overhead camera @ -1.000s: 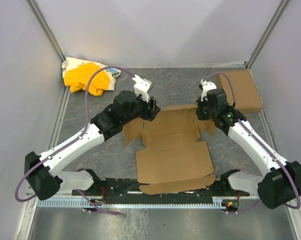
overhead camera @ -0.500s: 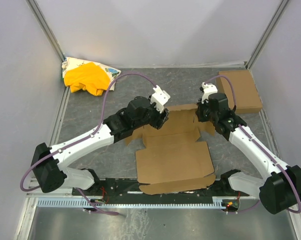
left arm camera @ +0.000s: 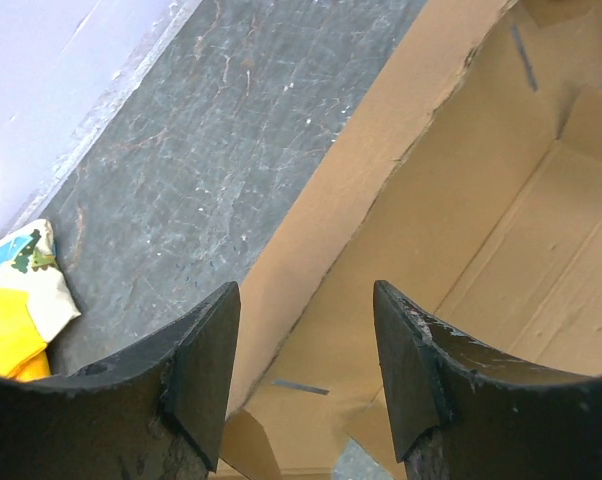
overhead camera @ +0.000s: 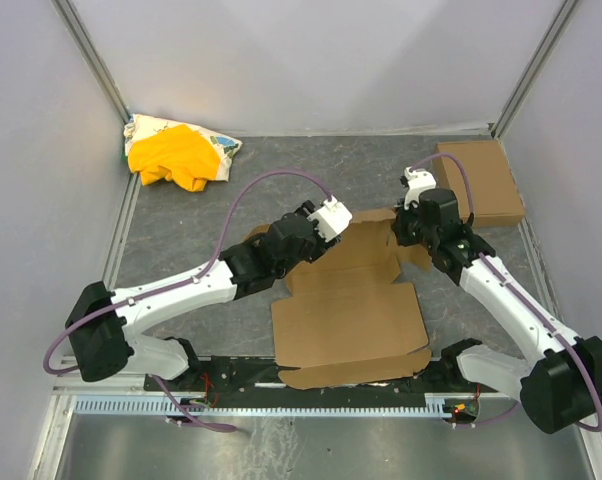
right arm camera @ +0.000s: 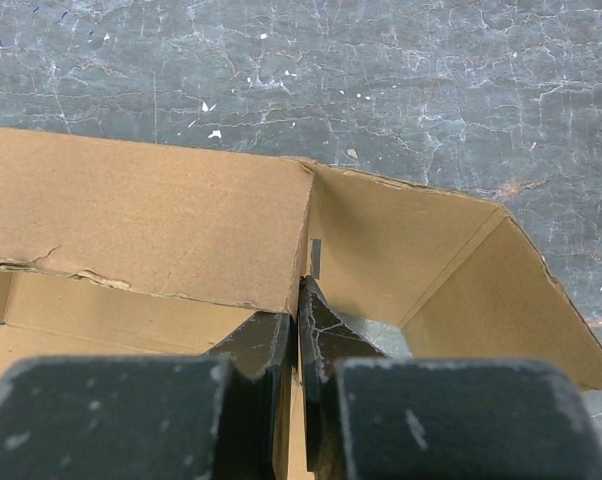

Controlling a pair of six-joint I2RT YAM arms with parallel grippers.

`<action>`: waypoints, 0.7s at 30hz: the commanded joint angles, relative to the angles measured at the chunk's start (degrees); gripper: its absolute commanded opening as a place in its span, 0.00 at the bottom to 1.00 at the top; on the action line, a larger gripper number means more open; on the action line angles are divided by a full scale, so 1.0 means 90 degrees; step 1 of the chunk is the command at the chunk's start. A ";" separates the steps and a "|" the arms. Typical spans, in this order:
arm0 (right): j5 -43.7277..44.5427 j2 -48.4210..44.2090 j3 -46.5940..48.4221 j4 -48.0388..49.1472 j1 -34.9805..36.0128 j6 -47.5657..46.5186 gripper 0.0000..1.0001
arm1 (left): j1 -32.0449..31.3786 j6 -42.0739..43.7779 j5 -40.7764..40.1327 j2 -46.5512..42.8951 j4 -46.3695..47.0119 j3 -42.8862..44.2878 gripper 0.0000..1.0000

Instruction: Fold the paper box

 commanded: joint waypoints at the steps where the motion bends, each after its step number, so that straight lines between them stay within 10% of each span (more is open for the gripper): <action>1: -0.0202 -0.0180 -0.0181 -0.0184 0.0021 -0.0090 0.09 | -0.0042 0.0660 -0.0501 0.0165 0.0538 -0.0075 0.63; 10: -0.0305 -0.0218 -0.0263 -0.0222 0.0020 -0.0085 0.09 | -0.0135 0.0999 -0.0891 0.0404 0.1182 -0.0353 0.56; 17: -0.0345 -0.0206 -0.0178 -0.0384 0.0028 -0.0089 0.13 | -0.0216 0.1233 -0.1457 0.0635 0.1533 -0.0483 0.05; 21: -0.0275 -0.0245 -0.0043 -0.0581 0.0023 -0.0010 0.30 | -0.0227 0.1313 -0.1692 0.0751 0.1582 -0.0523 0.03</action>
